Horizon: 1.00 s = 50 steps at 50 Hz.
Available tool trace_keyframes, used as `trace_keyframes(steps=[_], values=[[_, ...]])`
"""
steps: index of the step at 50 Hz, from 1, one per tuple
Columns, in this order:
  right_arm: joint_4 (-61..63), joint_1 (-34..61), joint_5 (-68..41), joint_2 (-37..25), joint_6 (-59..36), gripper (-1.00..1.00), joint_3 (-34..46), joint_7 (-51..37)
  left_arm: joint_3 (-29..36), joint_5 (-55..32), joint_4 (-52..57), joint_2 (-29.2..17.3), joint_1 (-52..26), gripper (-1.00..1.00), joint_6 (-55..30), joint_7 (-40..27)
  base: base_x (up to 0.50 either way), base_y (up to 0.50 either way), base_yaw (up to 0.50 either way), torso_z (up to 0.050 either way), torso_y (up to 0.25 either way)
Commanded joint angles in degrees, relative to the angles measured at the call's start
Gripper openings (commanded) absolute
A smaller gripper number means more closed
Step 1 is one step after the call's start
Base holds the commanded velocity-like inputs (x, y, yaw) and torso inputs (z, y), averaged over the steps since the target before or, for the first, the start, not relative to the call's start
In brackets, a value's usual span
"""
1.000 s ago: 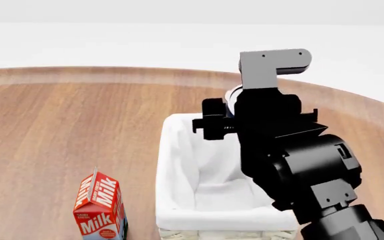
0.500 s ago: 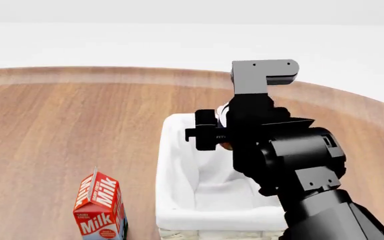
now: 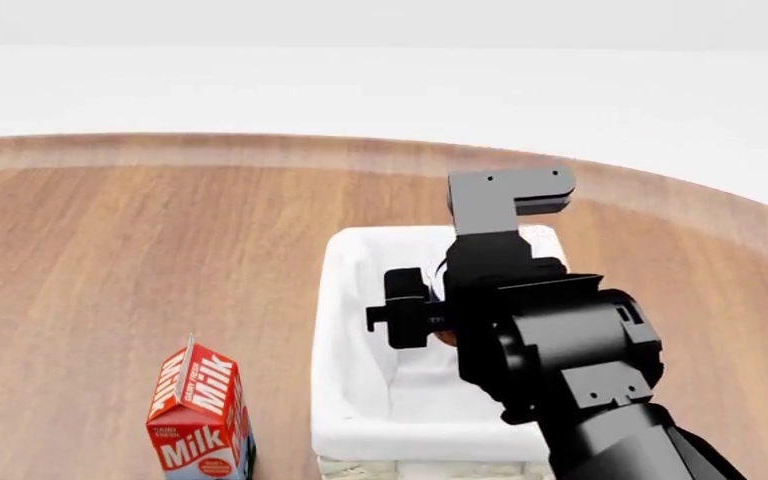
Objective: Pick up the alphabet soup and the tomato sauce, and put them in the basket.
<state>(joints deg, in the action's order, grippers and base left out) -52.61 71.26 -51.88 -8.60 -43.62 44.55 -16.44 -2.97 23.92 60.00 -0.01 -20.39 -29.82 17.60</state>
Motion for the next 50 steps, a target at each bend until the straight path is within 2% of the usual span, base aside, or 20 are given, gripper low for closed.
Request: trace_keyframes(steps=[1,29,30,39,50], values=[[-0.63,-0.32,2.58,0.56,0.93,-1.0,0.33,1.96,-0.02,-0.24,0.0,0.0,0.44,1.0,0.26,-0.26,0.0,0.0,0.0,0.0,0.0],[0.12,-0.55,2.51,0.44,0.94,-1.0,0.62,1.45,-0.16,-0.36,0.0,0.0,0.17,1.0,0.03,-0.08,0.0,0.0,0.0,0.0,0.0],[-0.39,-0.46,2.58,0.55,0.96,1.0,0.65,1.45,-0.21,-0.41,0.0,0.0,0.21,1.0,0.1,-0.08,0.0,0.0,0.0,0.01,0.01],[-0.95,-0.12,2.56,0.89,0.69,1.0,0.95,2.16,-0.29,-0.51,0.0,0.0,0.54,1.0,0.31,-0.15,0.0,0.0,0.0,0.0,0.0],[8.81,1.72,-0.5,-2.18,-4.25,1.0,-0.83,-1.08,0.3,-0.24,0.0,0.0,0.49,1.0,0.01,-0.34,0.0,0.0,0.0,0.0,0.0]])
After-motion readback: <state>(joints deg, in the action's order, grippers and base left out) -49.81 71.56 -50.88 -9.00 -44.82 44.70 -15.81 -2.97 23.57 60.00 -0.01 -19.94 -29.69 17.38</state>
